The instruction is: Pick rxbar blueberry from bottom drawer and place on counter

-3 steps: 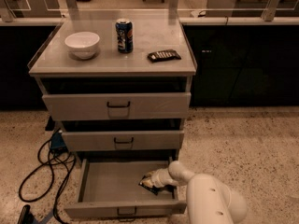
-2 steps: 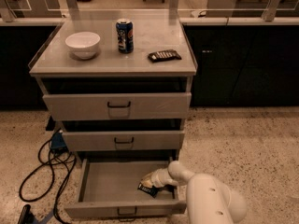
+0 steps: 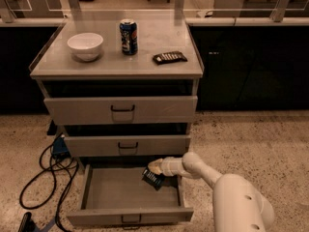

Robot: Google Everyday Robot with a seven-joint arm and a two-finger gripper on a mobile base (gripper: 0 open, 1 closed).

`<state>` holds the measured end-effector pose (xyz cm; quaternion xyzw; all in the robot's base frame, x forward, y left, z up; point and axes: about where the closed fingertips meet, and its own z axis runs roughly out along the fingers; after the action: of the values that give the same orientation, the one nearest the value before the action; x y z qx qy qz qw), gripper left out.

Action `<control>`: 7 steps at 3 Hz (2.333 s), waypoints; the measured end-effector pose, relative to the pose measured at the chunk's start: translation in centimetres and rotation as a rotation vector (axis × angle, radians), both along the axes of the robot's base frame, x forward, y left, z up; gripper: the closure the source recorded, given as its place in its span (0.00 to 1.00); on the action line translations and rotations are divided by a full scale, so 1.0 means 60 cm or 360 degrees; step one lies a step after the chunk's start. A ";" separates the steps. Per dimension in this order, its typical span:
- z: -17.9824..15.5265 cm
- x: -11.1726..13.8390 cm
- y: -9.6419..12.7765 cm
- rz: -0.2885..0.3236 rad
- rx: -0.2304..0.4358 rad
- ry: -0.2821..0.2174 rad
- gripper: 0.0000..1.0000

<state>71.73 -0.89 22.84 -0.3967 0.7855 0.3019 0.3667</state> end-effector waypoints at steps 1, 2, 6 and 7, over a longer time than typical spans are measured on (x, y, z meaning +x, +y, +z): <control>0.113 0.031 -0.051 -0.0060 0.0153 -0.0066 1.00; 0.129 0.026 -0.063 -0.0067 0.0174 -0.0065 1.00; 0.338 -0.101 -0.333 0.0068 0.0175 0.0149 1.00; 0.316 -0.085 -0.323 0.0069 0.0172 0.0185 1.00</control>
Offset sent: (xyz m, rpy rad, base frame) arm -0.0194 -0.1492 0.1830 0.2713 0.0372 -0.0572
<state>66.62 -20.25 41.78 -0.3748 0.7793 0.3743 0.3349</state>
